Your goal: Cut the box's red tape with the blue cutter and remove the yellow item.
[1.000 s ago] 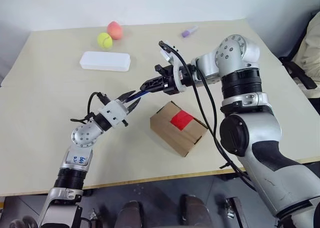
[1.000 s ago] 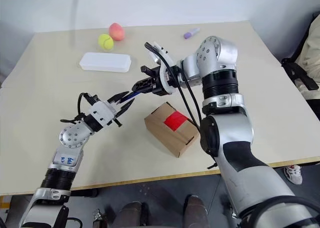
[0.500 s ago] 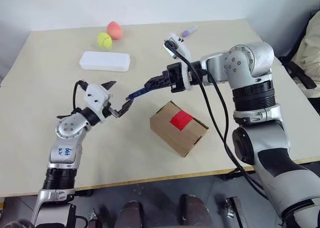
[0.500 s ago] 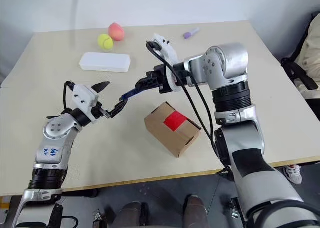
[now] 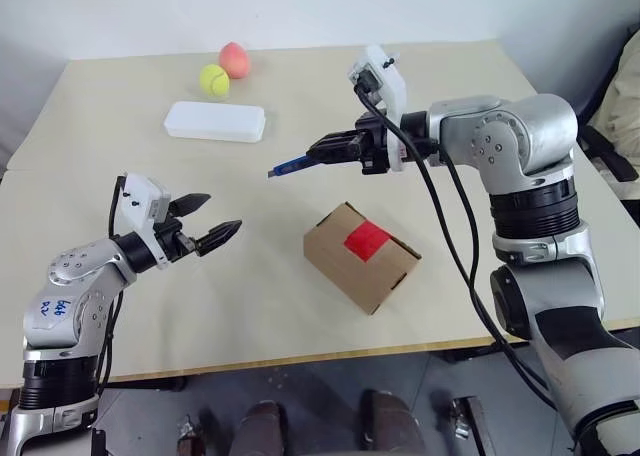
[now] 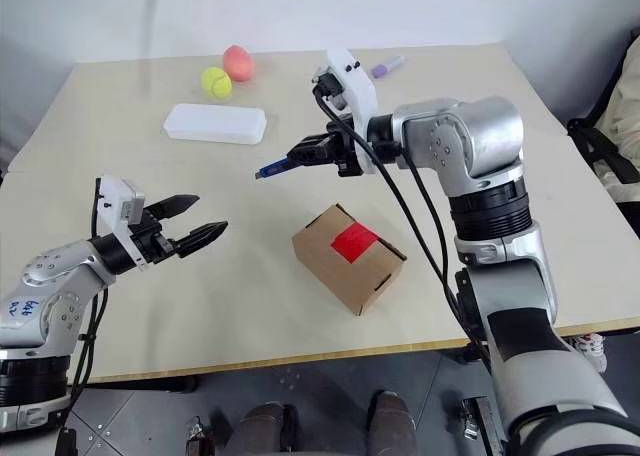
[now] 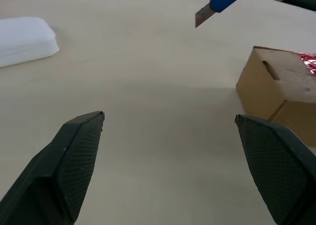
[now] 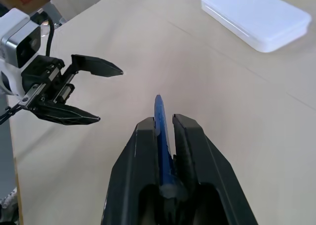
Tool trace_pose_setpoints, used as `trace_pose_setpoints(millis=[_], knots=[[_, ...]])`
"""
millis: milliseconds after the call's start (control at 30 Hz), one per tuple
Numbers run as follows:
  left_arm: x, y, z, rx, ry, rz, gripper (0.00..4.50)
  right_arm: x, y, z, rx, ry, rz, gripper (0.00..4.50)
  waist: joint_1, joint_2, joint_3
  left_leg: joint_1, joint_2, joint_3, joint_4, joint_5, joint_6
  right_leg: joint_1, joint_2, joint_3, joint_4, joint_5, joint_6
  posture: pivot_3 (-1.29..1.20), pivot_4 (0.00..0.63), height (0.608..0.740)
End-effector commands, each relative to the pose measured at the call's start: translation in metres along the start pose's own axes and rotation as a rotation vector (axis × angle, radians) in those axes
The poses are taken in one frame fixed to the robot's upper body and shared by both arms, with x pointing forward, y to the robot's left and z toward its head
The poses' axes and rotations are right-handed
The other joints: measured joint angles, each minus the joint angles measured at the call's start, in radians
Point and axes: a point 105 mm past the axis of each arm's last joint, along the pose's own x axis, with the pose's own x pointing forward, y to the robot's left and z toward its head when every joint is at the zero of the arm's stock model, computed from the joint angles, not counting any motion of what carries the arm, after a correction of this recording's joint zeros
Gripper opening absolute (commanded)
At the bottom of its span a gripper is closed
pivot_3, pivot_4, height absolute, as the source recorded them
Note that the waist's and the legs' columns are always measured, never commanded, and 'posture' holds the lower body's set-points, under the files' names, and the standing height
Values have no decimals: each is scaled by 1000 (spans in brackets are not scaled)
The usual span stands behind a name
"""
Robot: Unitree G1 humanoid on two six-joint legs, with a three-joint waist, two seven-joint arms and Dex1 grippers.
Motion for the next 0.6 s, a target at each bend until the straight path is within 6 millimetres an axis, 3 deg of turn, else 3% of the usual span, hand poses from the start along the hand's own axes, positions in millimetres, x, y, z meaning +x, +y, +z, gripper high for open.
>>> trace_pose_setpoints(millis=[33, 300, 600], knots=[[0, -17, 13, 19, -21, -85, 4500, -11, 6, 15, -115, -67, -9, 164, 0, 0, 0, 0, 0, 0, 0, 0, 0, 0, 0, 0, 0, 0, 0, 0, 150, 740], [24, -54, 25, -35, 4, -286, 4500, -38, 16, 9, -453, -92, -43, 164, 4, -1, 1, 0, 0, 0, 0, -1, 0, 0, 0, 0, -1, 0, 0, 0, 150, 740], [49, -82, 41, -25, 14, -475, 4500, -74, 17, -1, -508, -55, -119, 164, 6, -2, 1, 0, 0, 1, 0, -1, 0, 0, 0, 0, -1, 0, 0, 0, 150, 740]])
